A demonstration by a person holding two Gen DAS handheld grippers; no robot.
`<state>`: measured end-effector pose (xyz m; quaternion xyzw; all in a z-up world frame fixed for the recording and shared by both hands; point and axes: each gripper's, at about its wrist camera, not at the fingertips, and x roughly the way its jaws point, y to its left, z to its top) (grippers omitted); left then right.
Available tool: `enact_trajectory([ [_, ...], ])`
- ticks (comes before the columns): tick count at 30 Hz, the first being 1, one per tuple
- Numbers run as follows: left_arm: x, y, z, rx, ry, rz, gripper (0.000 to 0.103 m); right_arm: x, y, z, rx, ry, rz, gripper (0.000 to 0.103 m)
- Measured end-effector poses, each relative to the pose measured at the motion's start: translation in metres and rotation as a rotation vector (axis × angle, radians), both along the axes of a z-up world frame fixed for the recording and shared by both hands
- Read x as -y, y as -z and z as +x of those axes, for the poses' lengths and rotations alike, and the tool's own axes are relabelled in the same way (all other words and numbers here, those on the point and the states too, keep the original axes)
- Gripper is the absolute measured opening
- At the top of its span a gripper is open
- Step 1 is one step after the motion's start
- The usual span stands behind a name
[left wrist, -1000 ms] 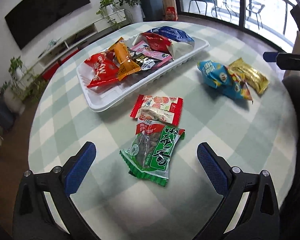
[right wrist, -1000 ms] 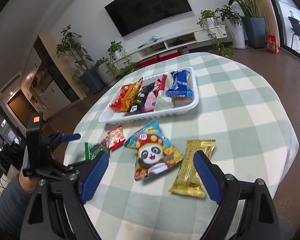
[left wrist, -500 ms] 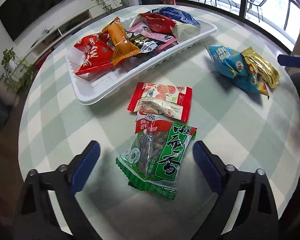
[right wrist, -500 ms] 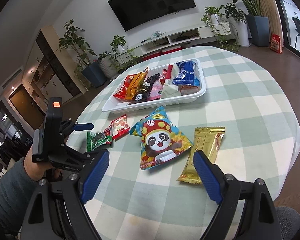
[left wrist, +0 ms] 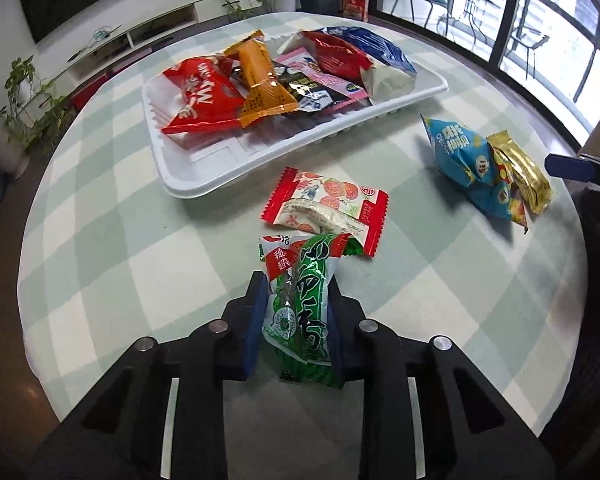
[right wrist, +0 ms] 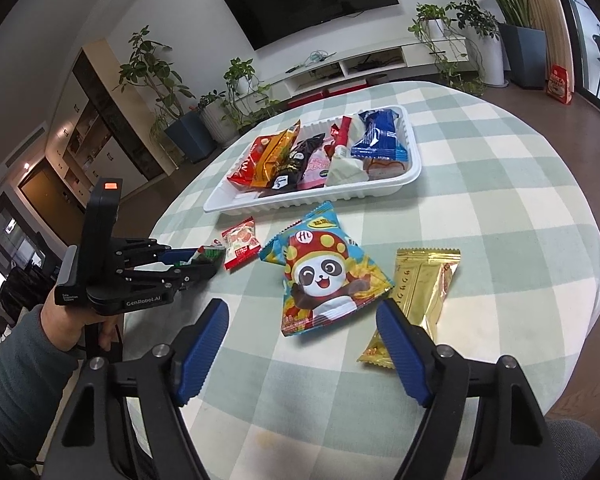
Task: Organize snacks
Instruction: 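Grasp the green seaweed packet with the left tool while the right tool grasps the panda chip bag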
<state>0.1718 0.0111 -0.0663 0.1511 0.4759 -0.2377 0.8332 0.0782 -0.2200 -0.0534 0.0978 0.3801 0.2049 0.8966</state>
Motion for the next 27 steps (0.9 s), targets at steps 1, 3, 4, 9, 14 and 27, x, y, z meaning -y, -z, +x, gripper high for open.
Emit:
enact_trajectory([
  [1, -0.004, -0.001, -0.002, 0.002, -0.013, -0.019, 0.023, -0.001, -0.001, 0.002, 0.0, -0.005, -0.008, 0.079],
  [3, -0.011, -0.002, -0.008, 0.004, -0.034, -0.053, 0.023, -0.003, -0.002, 0.007, 0.0, -0.018, -0.036, 0.079],
  [4, -0.015, -0.003, -0.012, 0.004, -0.042, -0.067, 0.023, -0.004, -0.003, 0.011, -0.003, -0.022, -0.048, 0.079],
  [9, -0.034, -0.01, -0.032, -0.005, -0.102, -0.178, 0.023, -0.012, -0.004, 0.03, 0.007, -0.044, -0.129, 0.079],
  [14, -0.04, -0.012, -0.054, -0.022, -0.133, -0.259, 0.023, -0.037, 0.003, 0.047, 0.01, -0.128, -0.276, 0.079],
  [27, -0.035, -0.008, -0.065, -0.052, -0.152, -0.332, 0.023, -0.057, 0.026, 0.073, -0.046, -0.161, -0.439, 0.055],
])
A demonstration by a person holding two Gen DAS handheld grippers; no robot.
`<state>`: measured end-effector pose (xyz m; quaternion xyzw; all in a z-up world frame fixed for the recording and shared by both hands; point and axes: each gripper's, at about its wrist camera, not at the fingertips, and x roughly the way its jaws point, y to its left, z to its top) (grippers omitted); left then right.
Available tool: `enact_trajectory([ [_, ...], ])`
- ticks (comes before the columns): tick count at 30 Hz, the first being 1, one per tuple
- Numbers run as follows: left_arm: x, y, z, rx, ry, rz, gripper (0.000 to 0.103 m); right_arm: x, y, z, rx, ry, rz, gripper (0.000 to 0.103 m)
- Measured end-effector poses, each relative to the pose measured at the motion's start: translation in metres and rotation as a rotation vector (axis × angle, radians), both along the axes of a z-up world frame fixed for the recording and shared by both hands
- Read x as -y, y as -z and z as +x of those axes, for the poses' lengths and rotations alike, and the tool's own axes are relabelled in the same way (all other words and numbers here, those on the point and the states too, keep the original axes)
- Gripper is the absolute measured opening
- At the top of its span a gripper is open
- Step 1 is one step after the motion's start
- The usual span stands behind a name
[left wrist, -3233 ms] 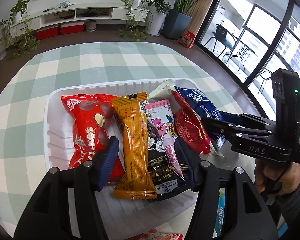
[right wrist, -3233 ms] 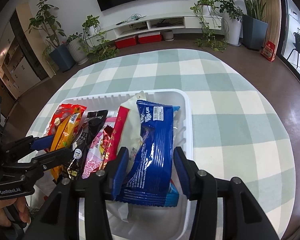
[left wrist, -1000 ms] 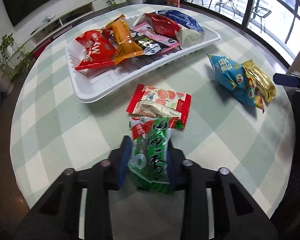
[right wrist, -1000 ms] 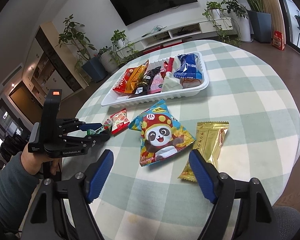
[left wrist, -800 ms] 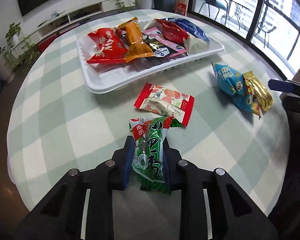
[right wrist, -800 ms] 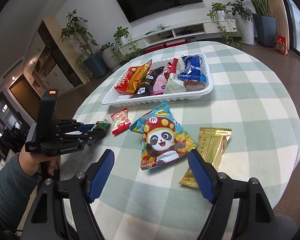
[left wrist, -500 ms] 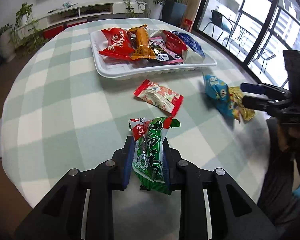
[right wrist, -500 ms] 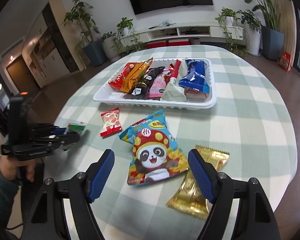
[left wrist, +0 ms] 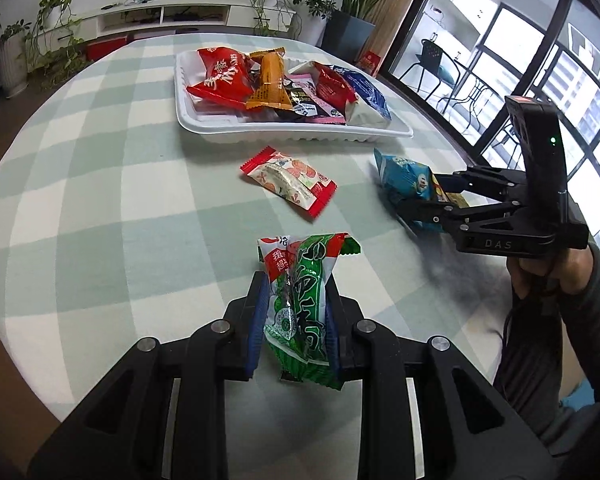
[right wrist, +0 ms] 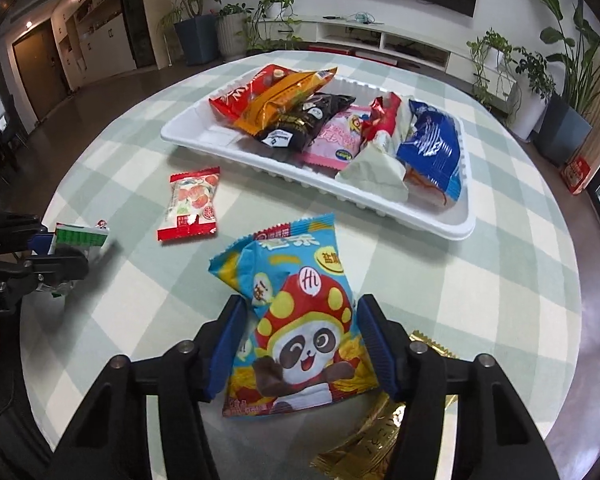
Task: Organize snacks
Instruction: 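Grasp the green seaweed packet with the left tool while the right tool grasps the panda chip bag, then carry the green packet with the left tool while the right tool carries the panda bag to the tray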
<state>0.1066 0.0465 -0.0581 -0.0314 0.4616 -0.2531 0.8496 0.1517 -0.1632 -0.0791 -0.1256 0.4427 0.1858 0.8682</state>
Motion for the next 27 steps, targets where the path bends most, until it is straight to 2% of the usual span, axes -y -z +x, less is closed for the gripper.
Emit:
enact_trajectory([
  [6, 0.0, 0.0, 0.001, -0.004, -0.006, -0.032, 0.023, 0.006, -0.002, -0.006, -0.016, 0.023, 0.066, 0.044],
  [10, -0.002, -0.004, 0.001, 0.002, -0.014, -0.063, 0.023, 0.016, -0.009, -0.013, -0.034, 0.065, 0.182, 0.037],
  [14, -0.002, -0.01, 0.002, 0.012, -0.012, -0.092, 0.023, 0.026, -0.015, -0.021, -0.063, 0.101, 0.314, 0.035],
  [20, 0.0, -0.02, 0.004, 0.026, -0.007, -0.121, 0.023, 0.033, -0.027, -0.027, -0.081, 0.116, 0.429, 0.035],
  [27, -0.004, -0.042, 0.017, 0.052, -0.014, -0.189, 0.023, 0.046, -0.047, -0.024, -0.086, 0.132, 0.56, 0.035],
])
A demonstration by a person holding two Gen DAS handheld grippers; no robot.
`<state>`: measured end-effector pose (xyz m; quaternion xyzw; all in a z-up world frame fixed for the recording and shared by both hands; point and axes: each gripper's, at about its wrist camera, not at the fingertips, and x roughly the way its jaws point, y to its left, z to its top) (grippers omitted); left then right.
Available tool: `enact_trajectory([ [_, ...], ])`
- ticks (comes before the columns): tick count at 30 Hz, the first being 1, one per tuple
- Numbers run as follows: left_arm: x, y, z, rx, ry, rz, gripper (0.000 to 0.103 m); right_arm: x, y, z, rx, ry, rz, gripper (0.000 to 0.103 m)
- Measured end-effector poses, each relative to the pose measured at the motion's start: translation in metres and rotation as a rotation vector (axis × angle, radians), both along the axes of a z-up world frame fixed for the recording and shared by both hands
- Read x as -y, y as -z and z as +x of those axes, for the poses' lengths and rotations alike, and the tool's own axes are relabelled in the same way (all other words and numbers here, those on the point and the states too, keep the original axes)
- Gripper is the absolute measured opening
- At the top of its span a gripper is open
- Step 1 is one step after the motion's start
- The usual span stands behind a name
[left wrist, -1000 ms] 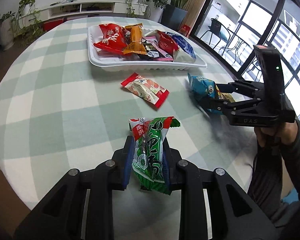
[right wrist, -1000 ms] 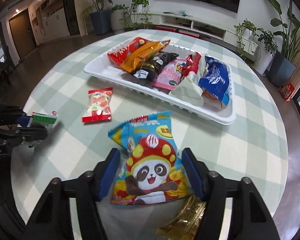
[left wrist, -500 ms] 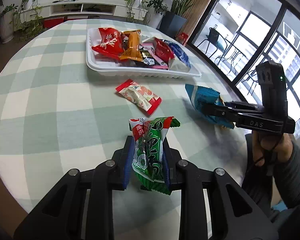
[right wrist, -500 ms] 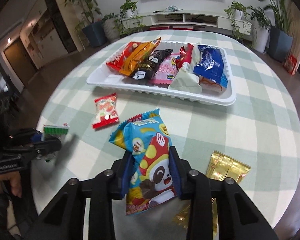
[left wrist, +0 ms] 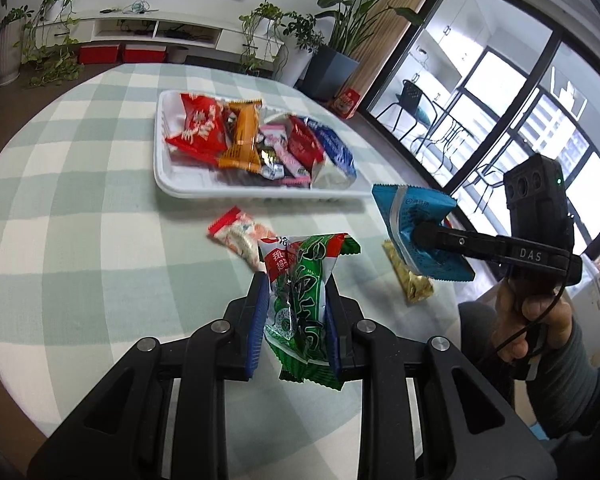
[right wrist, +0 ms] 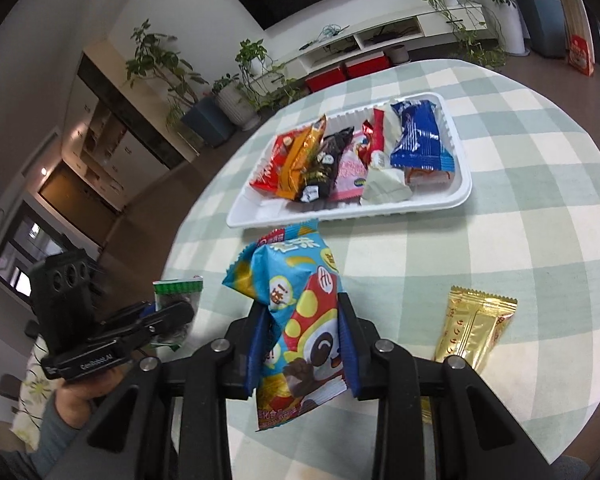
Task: Organize snacks
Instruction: 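Carry the green packet with the left tool while the right tool carries the panda bag to the tray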
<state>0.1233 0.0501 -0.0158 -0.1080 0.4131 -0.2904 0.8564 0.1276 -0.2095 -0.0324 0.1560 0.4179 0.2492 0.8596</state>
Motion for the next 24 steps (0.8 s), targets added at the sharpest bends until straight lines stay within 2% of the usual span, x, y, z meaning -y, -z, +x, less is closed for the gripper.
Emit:
enact_trajectory([
  [6, -0.006, -0.033, 0.036, 0.052, -0.024, -0.023, 0.023, 0.008, -0.026, 0.018, 0.032, 0.029, 0.005, 0.035],
  [11, -0.007, -0.051, 0.082, 0.073, -0.052, -0.006, 0.023, 0.003, -0.057, 0.049, 0.093, 0.051, -0.029, 0.035],
  [14, -0.008, -0.049, 0.111, 0.062, -0.075, 0.009, 0.023, -0.001, -0.07, 0.078, 0.099, 0.067, -0.024, 0.035],
  [18, -0.005, -0.038, 0.143, 0.041, -0.093, 0.051, 0.023, -0.014, -0.078, 0.114, 0.107, 0.075, -0.081, 0.035],
  [24, 0.008, -0.016, 0.161, 0.031, -0.091, 0.099, 0.023, -0.034, -0.063, 0.163, 0.05, 0.096, -0.123, 0.035],
])
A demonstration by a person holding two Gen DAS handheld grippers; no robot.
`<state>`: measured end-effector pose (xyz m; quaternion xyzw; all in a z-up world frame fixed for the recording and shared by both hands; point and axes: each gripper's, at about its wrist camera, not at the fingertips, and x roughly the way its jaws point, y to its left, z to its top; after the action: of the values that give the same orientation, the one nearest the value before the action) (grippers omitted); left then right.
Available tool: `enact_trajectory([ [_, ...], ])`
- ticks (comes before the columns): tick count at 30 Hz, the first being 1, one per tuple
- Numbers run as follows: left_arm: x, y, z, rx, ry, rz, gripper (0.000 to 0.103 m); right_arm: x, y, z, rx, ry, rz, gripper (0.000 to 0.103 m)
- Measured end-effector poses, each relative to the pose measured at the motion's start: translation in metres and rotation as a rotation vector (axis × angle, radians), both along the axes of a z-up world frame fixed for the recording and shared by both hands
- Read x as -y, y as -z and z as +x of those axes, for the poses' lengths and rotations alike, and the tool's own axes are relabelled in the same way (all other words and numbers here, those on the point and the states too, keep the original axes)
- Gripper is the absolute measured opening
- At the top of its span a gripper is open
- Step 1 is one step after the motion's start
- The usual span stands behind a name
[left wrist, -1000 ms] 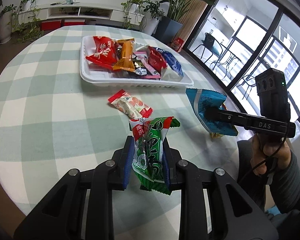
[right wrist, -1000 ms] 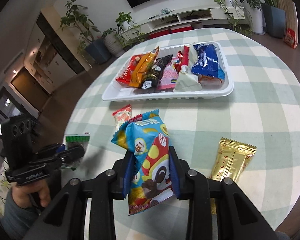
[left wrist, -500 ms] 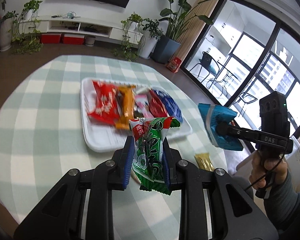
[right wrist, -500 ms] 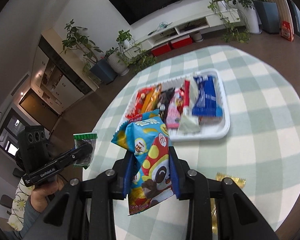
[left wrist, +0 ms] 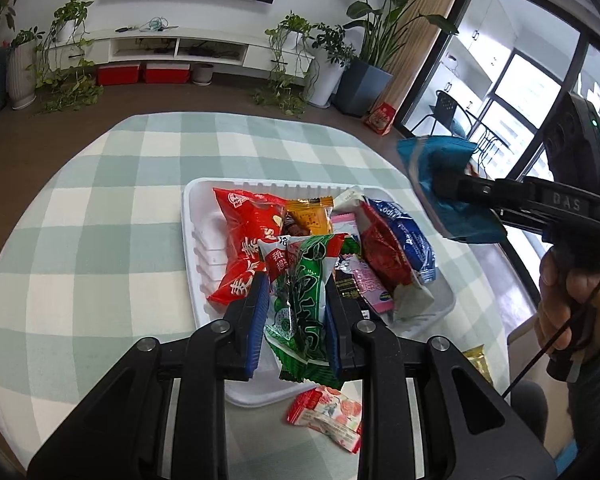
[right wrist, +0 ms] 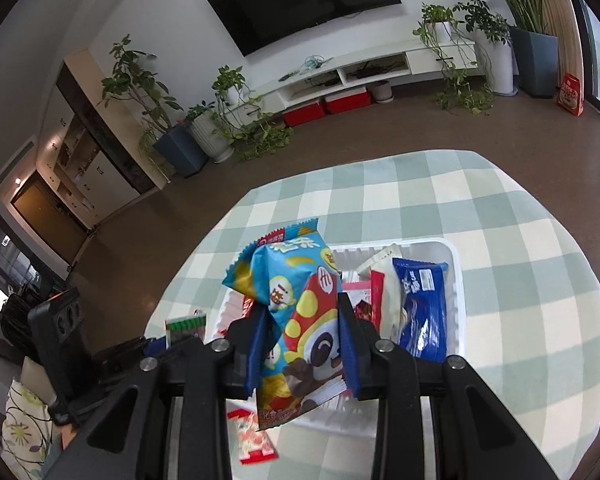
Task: Organize snacks
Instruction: 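Carry the green packet with the left tool while the right tool carries the panda bag to the tray, then open the left tool in the tray while the right tool releases the panda bag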
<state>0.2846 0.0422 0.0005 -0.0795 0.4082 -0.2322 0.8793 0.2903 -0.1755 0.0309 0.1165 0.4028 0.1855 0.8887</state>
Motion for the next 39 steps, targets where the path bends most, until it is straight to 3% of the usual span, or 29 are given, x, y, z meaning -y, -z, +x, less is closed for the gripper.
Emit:
enact_trajectory([
  [17, 0.026, 0.045, 0.013, -0.054, 0.037, 0.075, 0.024, -0.035, 0.049, 0.044, -0.073, 0.028, -0.144, 0.035],
  [39, 0.019, 0.06, 0.013, -0.079, 0.01, 0.043, 0.028, -0.055, 0.08, 0.051, -0.075, 0.0, -0.218, 0.04],
])
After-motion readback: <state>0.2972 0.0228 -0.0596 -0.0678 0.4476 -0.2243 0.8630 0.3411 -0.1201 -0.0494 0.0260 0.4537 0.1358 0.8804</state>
